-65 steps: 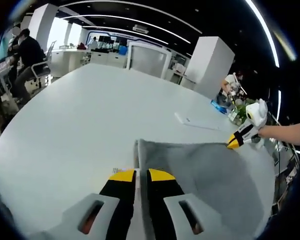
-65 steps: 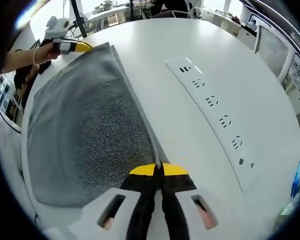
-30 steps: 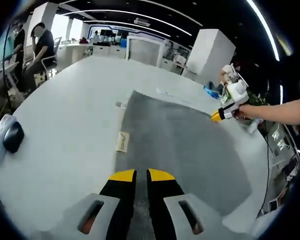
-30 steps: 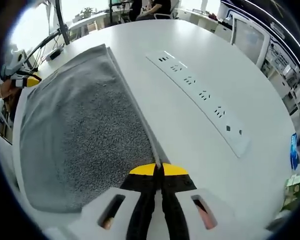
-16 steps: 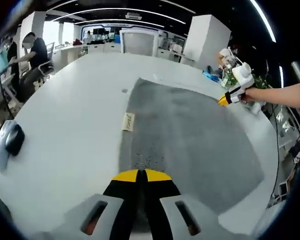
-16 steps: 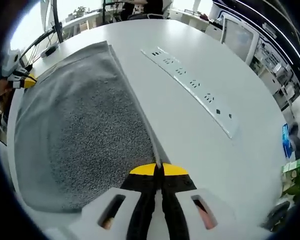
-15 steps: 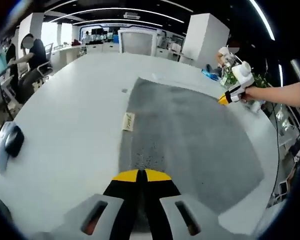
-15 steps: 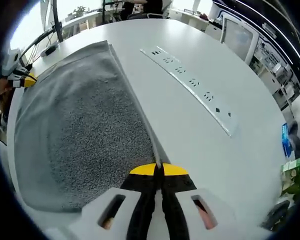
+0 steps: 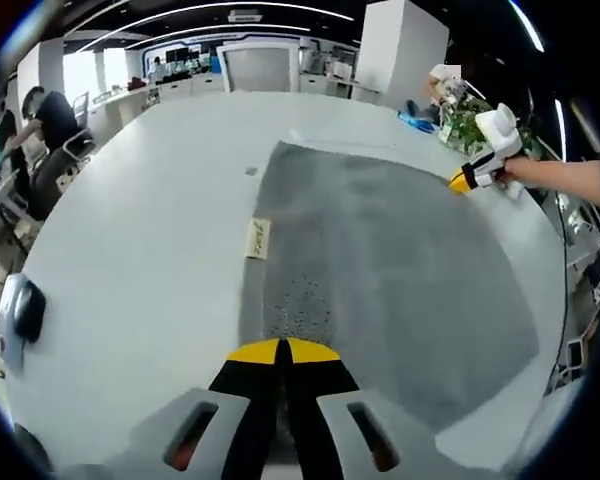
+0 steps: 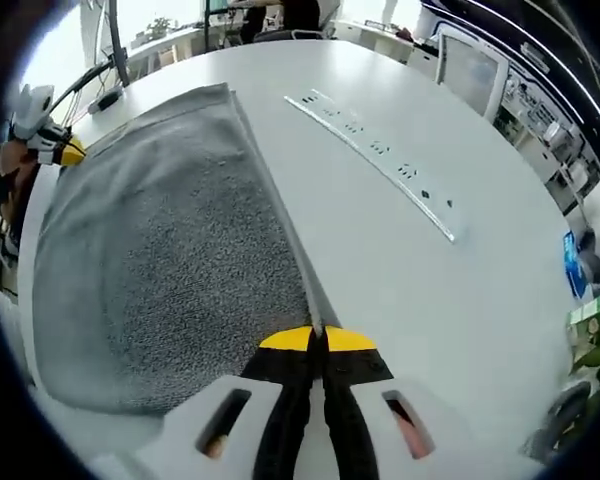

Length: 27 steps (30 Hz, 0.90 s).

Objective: Fold the towel on the table until its edges align and the towel forms a compact rectangular stack.

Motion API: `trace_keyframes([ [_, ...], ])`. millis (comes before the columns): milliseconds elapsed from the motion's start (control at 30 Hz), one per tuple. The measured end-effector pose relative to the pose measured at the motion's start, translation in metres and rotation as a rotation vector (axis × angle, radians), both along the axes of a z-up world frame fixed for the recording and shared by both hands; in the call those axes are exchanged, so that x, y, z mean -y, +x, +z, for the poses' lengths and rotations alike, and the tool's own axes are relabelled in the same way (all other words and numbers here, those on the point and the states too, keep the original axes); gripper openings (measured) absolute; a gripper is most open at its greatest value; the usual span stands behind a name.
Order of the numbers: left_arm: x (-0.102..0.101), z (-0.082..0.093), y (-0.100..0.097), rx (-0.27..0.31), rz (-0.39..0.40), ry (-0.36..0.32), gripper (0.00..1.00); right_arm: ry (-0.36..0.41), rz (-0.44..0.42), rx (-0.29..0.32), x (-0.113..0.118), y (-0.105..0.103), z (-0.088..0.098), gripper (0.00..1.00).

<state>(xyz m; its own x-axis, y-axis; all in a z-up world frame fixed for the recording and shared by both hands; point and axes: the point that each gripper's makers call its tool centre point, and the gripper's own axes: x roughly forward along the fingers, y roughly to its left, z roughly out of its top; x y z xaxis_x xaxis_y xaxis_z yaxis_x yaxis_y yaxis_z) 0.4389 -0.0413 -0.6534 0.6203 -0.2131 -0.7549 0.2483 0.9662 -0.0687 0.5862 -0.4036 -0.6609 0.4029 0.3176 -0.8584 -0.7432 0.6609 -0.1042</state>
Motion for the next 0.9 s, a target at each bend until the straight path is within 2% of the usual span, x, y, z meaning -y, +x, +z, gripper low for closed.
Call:
trace_keyframes([
  [233,0.0006,0.0000,-0.0012,-0.023,0.057,0.027,0.01,0.089,-0.004,0.014,0.0008,-0.0018,0.0009,0.00],
  [433,0.0009,-0.0005,-0.0022,-0.030,0.117,0.031,0.01,0.187,-0.001,0.065,0.0013,-0.0032,0.0017,0.00],
  [667,0.0027,-0.0013,-0.0010,-0.064,0.045,0.123,0.01,0.195,0.012,0.072,-0.0002,-0.0043,0.0023,0.00],
  [900,0.0029,-0.0017,0.0015,-0.068,0.029,0.137,0.01,0.194,0.013,0.084,0.0007,-0.0070,0.0033,0.00],
])
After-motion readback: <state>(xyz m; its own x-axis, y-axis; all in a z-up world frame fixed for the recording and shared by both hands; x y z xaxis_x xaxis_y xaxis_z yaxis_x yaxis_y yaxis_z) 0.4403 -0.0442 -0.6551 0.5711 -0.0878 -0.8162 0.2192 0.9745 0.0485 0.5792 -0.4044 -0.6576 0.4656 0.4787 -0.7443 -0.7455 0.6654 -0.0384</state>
